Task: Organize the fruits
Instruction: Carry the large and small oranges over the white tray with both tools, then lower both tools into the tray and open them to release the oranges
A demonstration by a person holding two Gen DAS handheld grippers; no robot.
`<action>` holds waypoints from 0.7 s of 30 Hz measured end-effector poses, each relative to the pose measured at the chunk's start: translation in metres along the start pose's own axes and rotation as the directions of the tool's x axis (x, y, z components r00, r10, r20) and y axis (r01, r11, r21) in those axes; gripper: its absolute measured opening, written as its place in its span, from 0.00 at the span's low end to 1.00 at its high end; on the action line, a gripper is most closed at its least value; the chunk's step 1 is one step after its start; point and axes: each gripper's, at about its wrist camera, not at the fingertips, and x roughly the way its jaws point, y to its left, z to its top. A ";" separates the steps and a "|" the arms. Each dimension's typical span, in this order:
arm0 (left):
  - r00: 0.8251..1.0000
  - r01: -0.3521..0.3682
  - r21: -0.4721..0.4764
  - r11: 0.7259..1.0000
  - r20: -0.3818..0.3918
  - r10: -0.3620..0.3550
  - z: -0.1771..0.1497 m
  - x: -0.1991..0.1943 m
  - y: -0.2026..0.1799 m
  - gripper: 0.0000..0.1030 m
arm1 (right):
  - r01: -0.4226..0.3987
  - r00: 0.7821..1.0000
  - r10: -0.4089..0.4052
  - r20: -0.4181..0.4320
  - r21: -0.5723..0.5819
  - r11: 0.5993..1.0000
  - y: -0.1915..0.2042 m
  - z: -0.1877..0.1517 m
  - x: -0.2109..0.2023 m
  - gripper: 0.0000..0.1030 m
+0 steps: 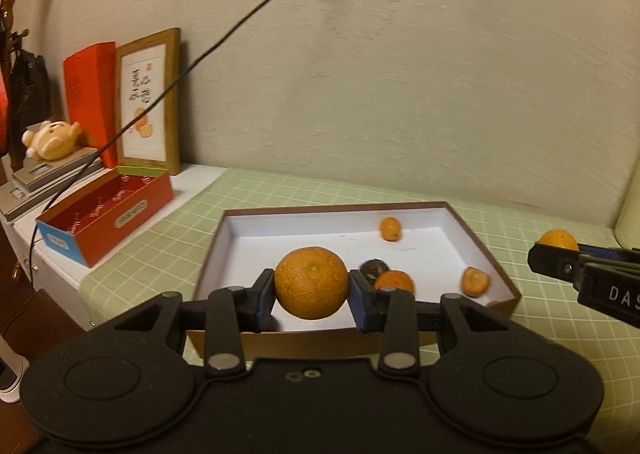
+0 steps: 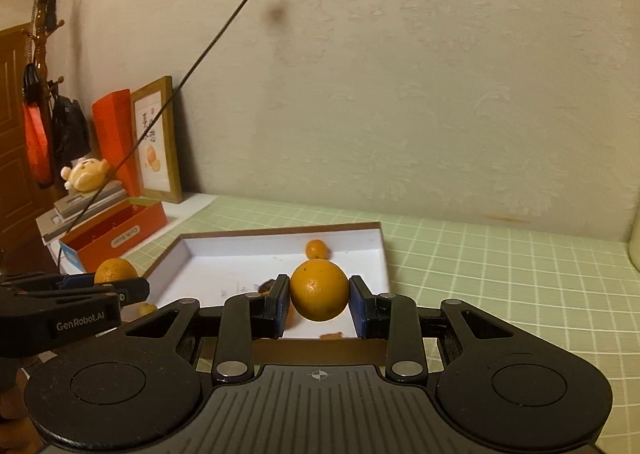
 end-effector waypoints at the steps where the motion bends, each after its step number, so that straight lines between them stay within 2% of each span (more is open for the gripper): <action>1: 1.000 -0.007 -0.002 1.000 0.001 0.007 0.000 0.000 0.003 0.28 | -0.003 1.000 0.003 -0.003 -0.002 1.000 0.001 0.000 0.001 0.31; 9: 0.998 -0.058 -0.030 0.998 -0.001 0.058 0.004 0.006 0.022 0.28 | -0.010 1.000 0.010 -0.009 -0.011 1.000 0.007 0.006 0.021 0.31; 21: 0.996 -0.090 -0.063 0.994 -0.003 0.090 0.011 0.022 0.034 0.28 | 0.008 1.000 -0.008 -0.026 0.005 1.000 -0.002 0.014 0.042 0.31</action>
